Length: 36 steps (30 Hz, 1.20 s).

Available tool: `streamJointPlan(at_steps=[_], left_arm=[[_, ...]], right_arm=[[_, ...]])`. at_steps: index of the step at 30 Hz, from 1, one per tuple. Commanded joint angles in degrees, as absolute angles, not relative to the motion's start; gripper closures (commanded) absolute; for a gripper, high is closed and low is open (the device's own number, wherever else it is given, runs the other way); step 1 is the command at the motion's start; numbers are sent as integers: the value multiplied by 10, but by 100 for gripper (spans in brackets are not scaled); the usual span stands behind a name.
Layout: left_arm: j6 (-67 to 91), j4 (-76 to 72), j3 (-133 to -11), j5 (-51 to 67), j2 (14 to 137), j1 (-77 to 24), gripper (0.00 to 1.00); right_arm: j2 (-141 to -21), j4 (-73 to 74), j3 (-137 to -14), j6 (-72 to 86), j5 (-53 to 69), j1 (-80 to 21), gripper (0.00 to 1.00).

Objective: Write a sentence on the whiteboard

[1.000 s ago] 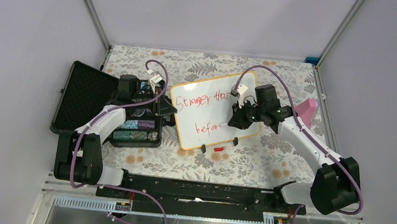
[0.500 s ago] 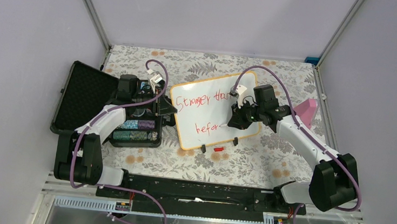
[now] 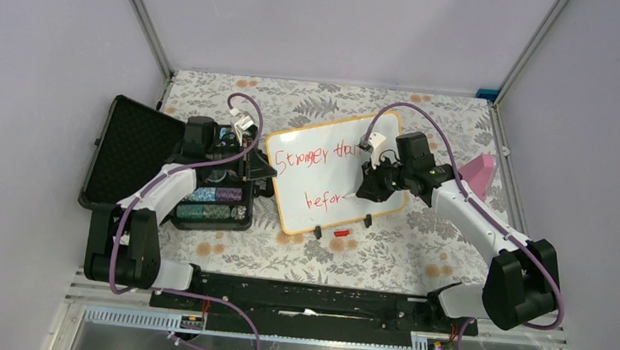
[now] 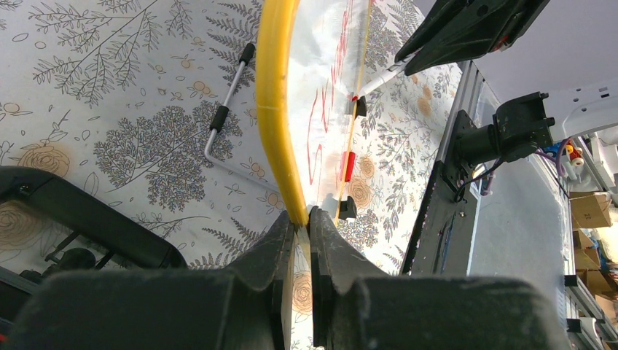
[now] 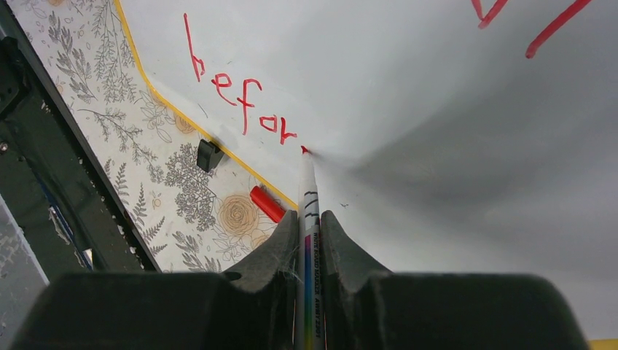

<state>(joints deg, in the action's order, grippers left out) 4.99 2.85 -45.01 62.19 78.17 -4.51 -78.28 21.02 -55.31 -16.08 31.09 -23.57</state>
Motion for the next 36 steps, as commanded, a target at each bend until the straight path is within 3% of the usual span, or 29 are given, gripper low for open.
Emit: streamJointPlan(at_steps=[1, 36], left_arm=[[17, 28, -461, 612, 785, -48, 100], [14, 27, -458, 614, 783, -48, 100]], right_arm=[[-781, 193, -570, -169, 266, -222, 100], [-800, 187, -600, -154, 312, -211, 100]])
